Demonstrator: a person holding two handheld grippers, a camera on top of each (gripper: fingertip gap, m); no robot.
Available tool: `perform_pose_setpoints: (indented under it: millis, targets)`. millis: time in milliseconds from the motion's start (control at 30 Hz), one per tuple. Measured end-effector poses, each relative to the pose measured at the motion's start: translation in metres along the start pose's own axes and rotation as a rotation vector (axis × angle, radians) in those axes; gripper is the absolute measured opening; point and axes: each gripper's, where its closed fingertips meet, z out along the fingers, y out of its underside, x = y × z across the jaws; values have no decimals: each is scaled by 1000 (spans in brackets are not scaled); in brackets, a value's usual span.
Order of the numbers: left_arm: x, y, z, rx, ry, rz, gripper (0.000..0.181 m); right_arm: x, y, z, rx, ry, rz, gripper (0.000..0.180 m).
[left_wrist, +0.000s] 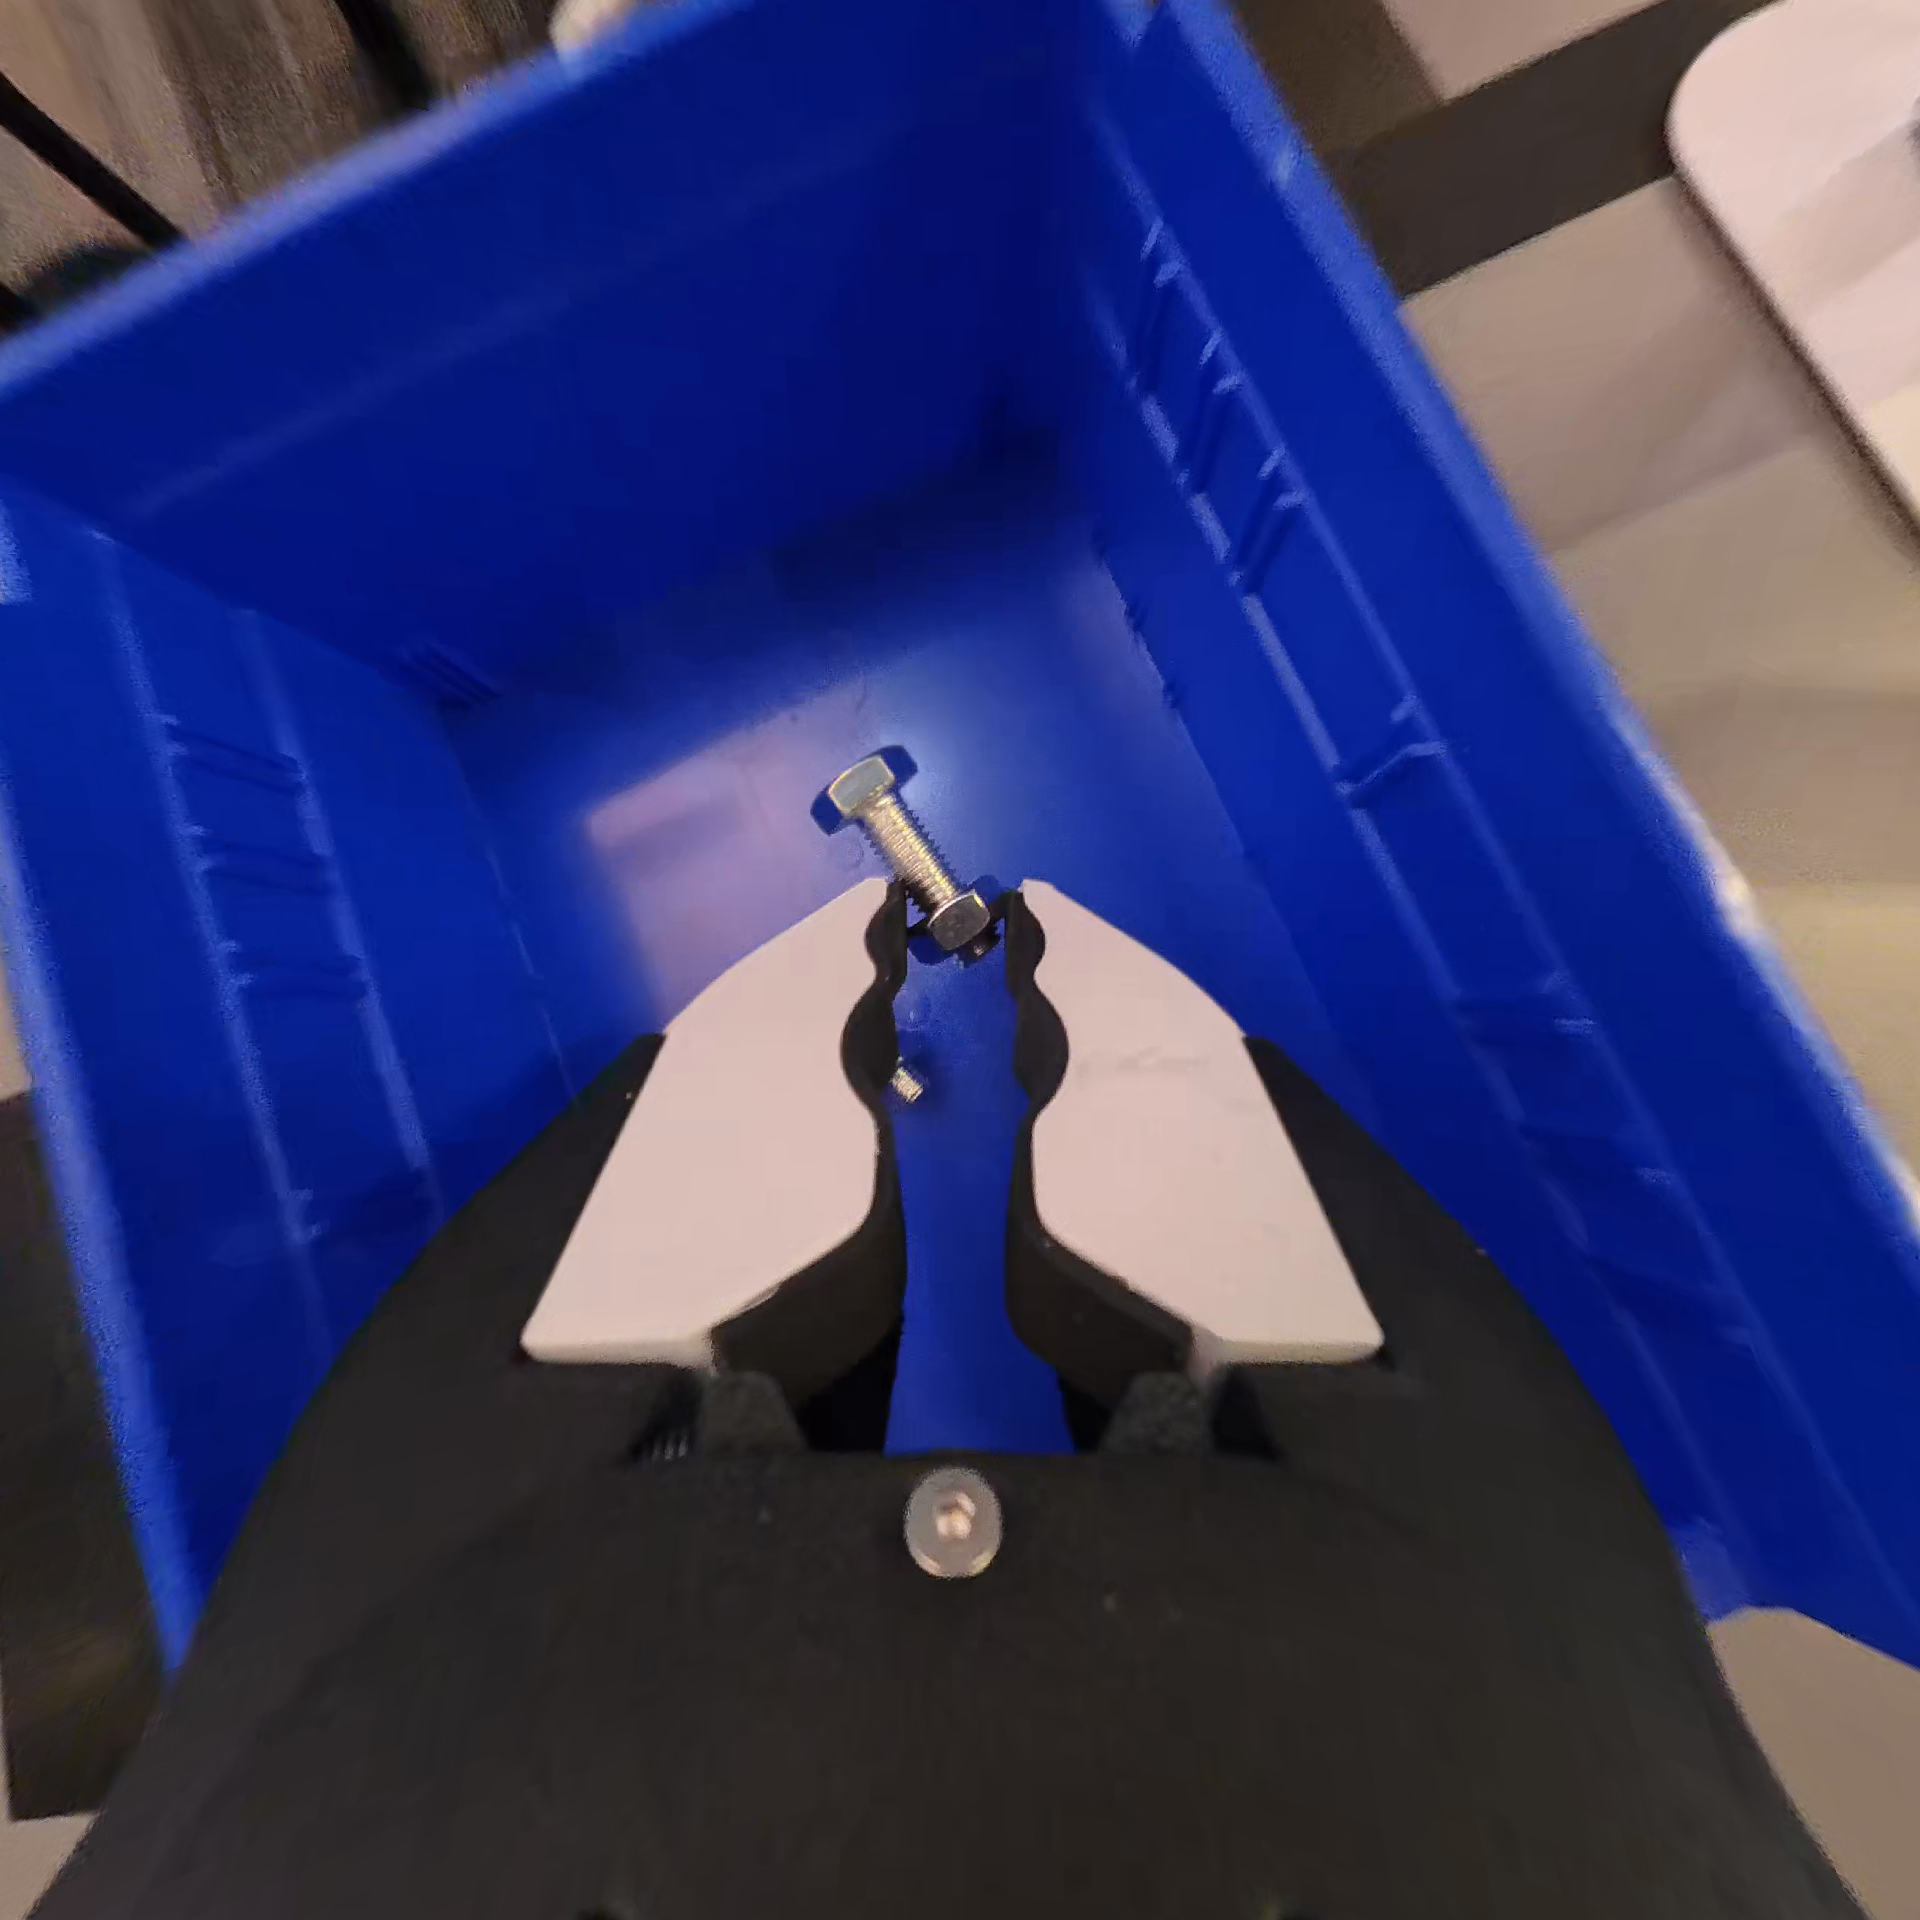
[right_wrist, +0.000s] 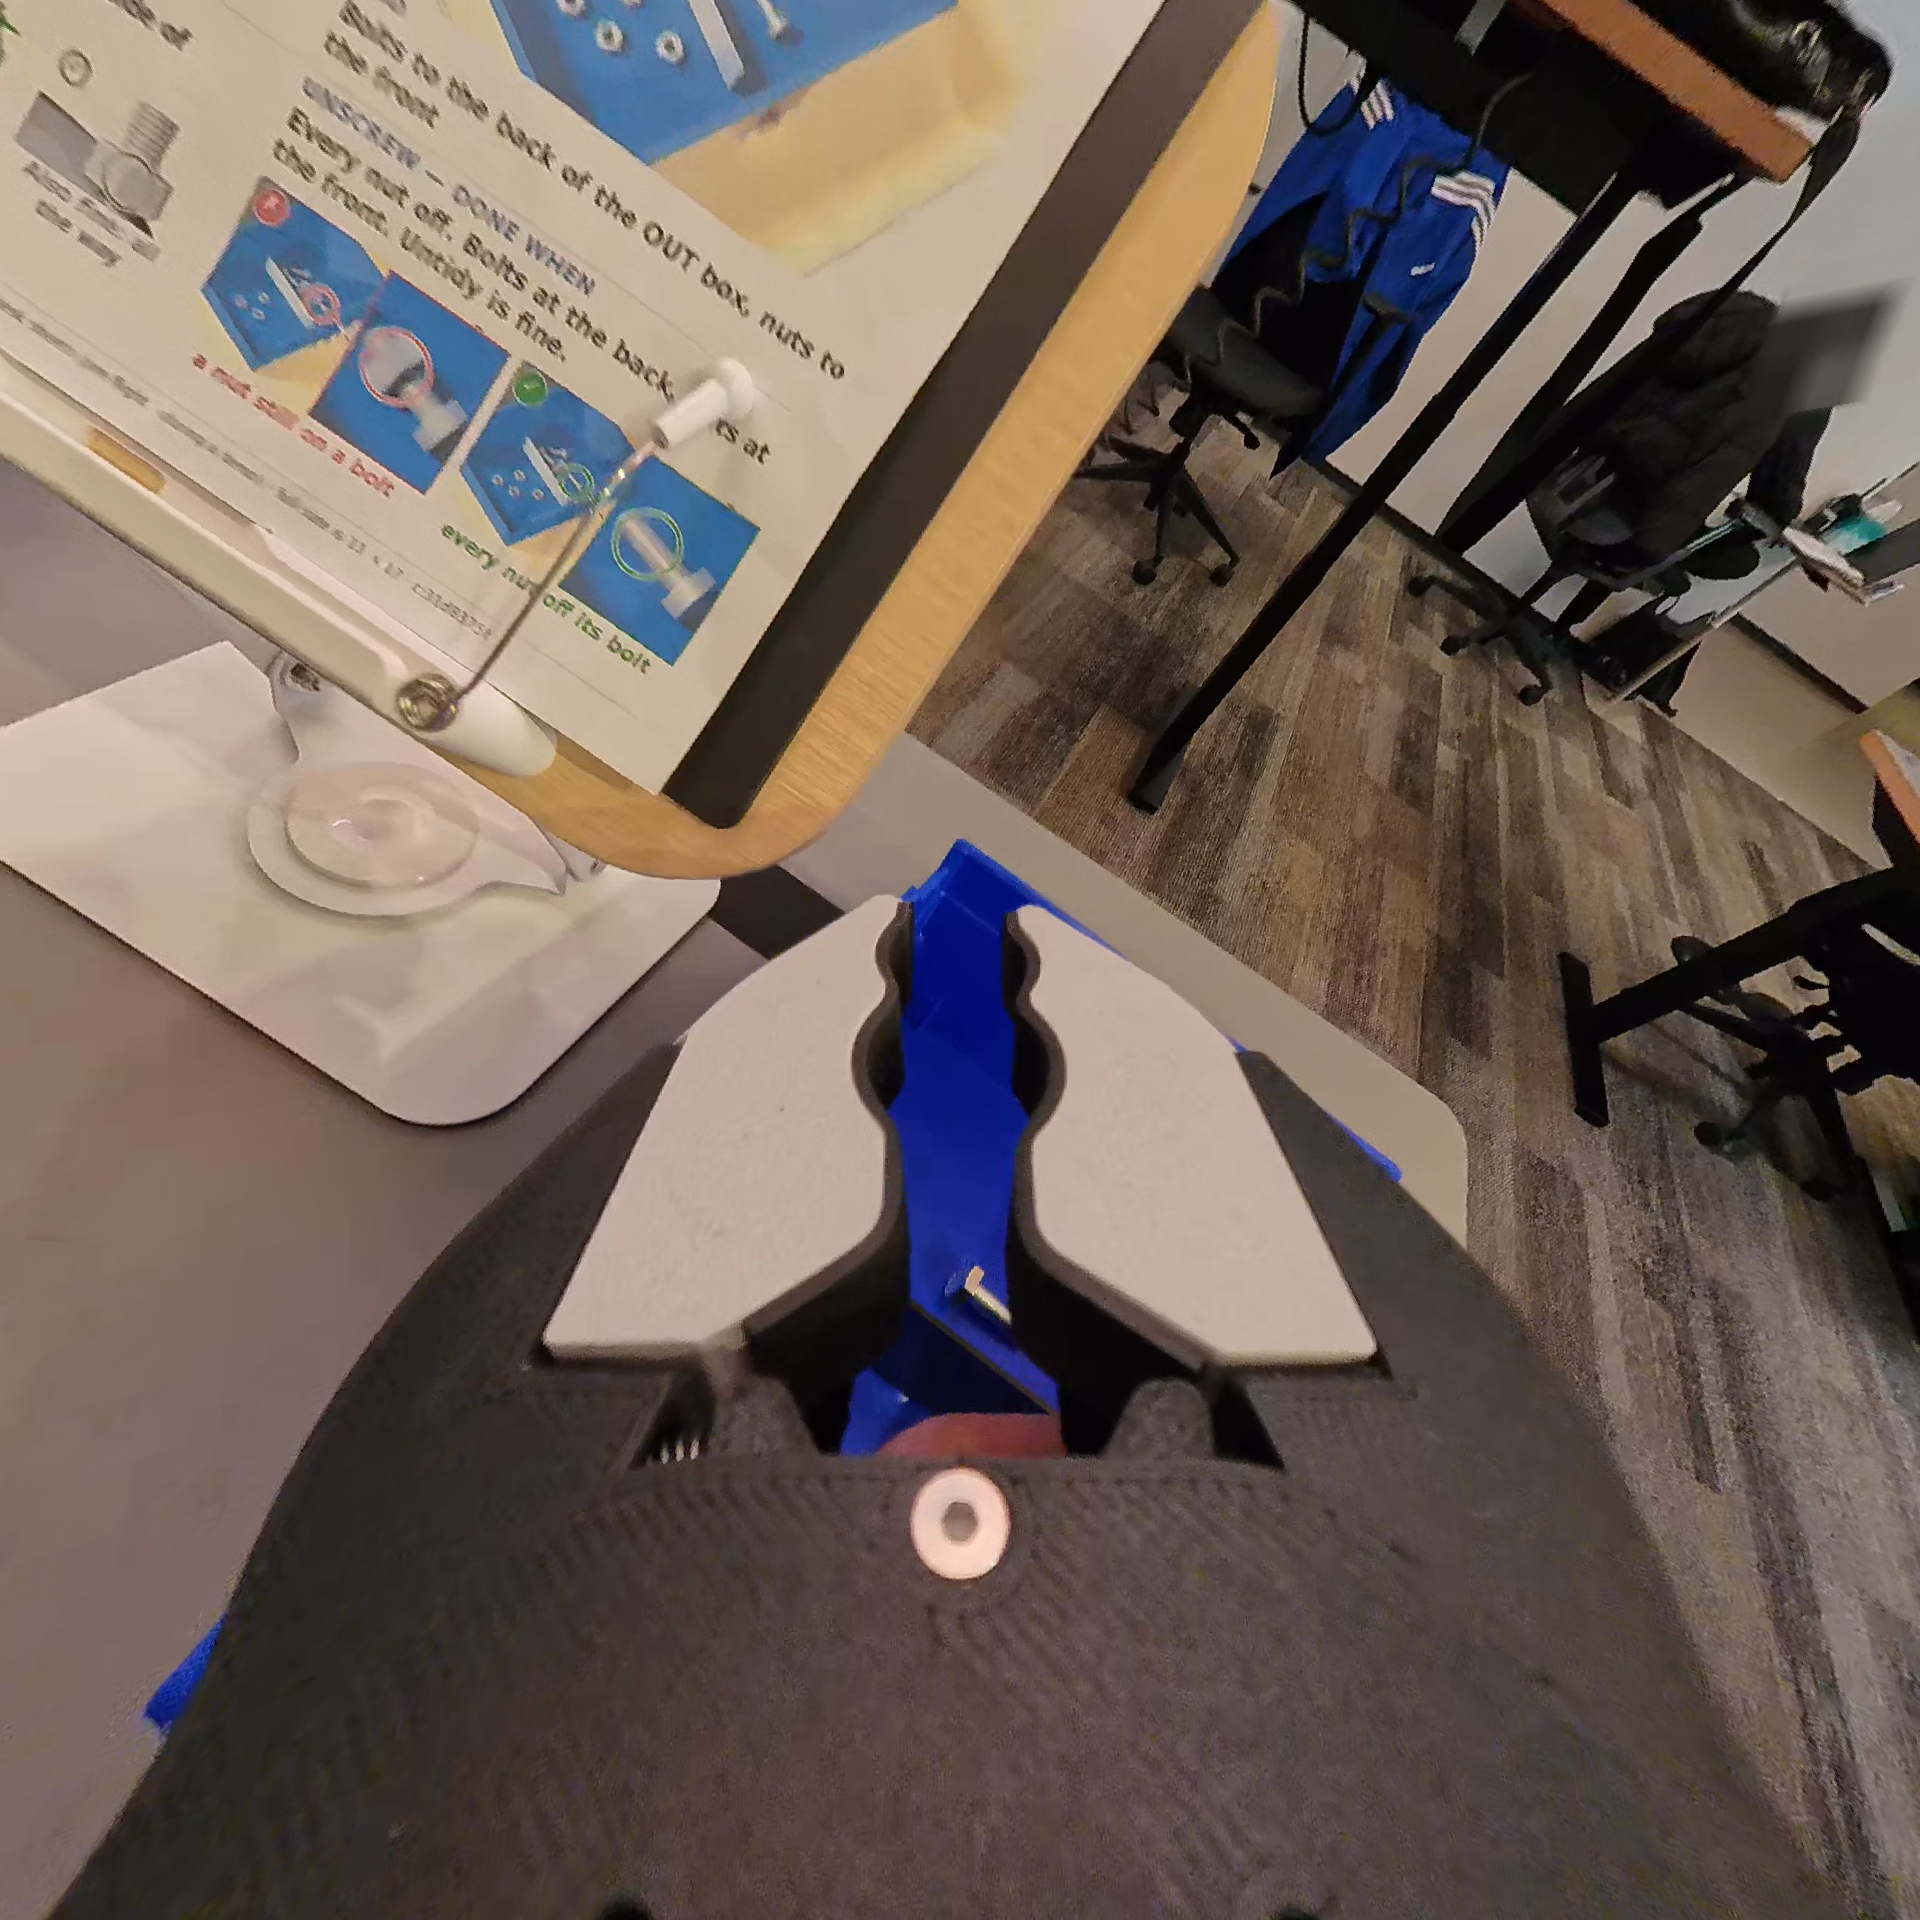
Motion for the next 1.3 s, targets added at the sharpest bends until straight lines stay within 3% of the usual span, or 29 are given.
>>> perform_pose_setpoints:
  millis: [33, 233, 467, 667, 833, 967, 1300]
  targets:
    - [2, -6, -8, 43, 0, 12, 18, 0, -4, -3, 11, 4, -4, 16]
    - [25, -38, -73, 319, 69, 25, 18, -6, -41, -31, 141, 26, -38, 17]
    - [103, -70, -141, 637, 319, 89, 17, -50, -87, -65, 290, -73, -89, 17]
    - [179, -78, -185, 923, 603, 96, 17, -147, -121, -85, 446, -490, 27, 18]
    - [235, -79, -203, 1044, 704, 179, 17, -245, -128, -90, 494, -914, 214, 23]
    - [259, -82, -201, 1075, 617, 271, 17, -287, -129, -92, 488, -1095, 381, 24]
    - [296, -85, -179, 1023, 266, 513, 17, -311, -129, -86, 506, -1032, 438, 27]
